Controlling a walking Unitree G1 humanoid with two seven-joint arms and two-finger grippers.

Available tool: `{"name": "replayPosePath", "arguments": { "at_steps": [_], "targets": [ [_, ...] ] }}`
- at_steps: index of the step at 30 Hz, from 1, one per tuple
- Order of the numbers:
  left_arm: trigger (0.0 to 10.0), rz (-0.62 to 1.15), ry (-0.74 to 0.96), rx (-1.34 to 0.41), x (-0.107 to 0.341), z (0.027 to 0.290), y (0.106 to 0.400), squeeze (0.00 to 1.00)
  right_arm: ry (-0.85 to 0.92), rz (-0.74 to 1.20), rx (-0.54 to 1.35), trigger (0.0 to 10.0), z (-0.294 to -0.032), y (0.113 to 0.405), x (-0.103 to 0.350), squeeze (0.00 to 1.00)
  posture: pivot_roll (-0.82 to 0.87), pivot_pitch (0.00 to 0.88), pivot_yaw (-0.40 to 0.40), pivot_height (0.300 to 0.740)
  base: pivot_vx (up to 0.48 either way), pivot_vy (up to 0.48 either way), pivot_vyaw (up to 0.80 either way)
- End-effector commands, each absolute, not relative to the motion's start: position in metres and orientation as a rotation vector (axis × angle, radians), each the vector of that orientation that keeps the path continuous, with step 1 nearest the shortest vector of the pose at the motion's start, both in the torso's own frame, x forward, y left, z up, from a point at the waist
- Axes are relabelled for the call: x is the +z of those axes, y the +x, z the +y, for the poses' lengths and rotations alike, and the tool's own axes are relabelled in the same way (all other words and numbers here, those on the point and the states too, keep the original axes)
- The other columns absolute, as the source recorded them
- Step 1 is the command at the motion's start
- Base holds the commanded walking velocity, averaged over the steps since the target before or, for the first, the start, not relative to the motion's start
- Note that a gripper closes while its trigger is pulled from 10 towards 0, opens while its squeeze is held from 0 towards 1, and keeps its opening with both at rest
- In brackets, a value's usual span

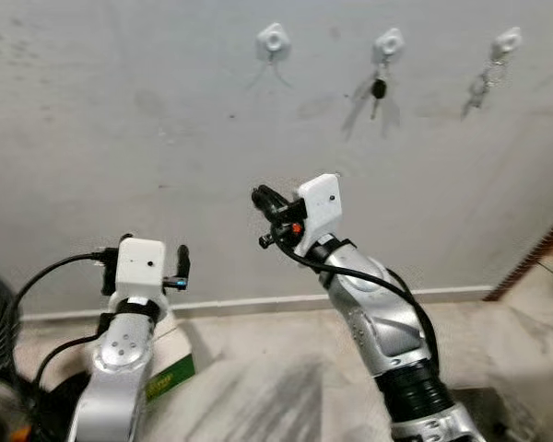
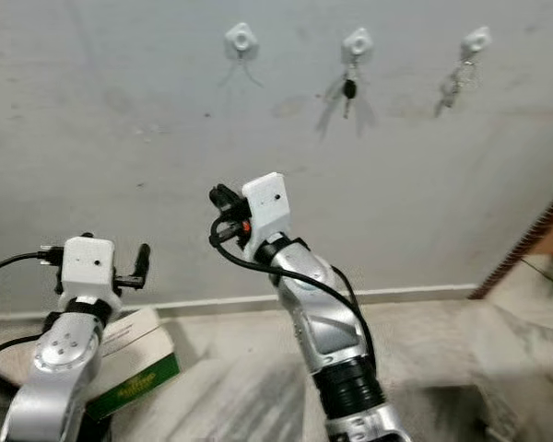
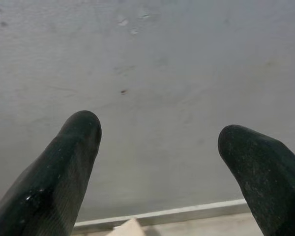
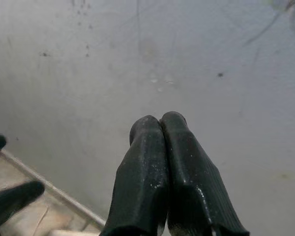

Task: Hang keys on a hook

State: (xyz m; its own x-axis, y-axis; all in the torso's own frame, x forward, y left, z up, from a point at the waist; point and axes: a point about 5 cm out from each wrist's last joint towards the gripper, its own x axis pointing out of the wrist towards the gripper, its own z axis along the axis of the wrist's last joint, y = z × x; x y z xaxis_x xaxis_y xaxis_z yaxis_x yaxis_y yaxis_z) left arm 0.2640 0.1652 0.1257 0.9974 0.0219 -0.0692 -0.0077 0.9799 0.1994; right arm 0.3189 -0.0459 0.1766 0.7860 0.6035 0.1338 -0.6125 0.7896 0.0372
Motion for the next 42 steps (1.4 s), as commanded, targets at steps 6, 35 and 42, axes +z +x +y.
{"name": "replayPosePath", "arguments": {
  "at_steps": [6,35,42],
  "targets": [
    [10.0,0.067,0.201,0.023,0.127,0.17,0.263,0.0,0.085,-0.136,0.665,10.0,-0.041,0.32,0.182,0.0,0.15,0.019,-0.027,0.74,0.0,0.0,0.0],
    [10.0,0.072,0.106,0.062,0.124,0.177,0.263,0.0,0.062,-0.147,0.703,10.0,-0.039,0.317,0.182,0.0,0.14,0.014,-0.044,0.74,0.106,0.0,0.01],
    [10.0,0.074,0.1,0.053,0.124,0.176,0.262,0.0,0.051,-0.152,0.685,10.0,-0.041,0.317,0.182,0.0,0.14,0.016,-0.044,0.74,0.352,0.0,0.0]
  ]
}}
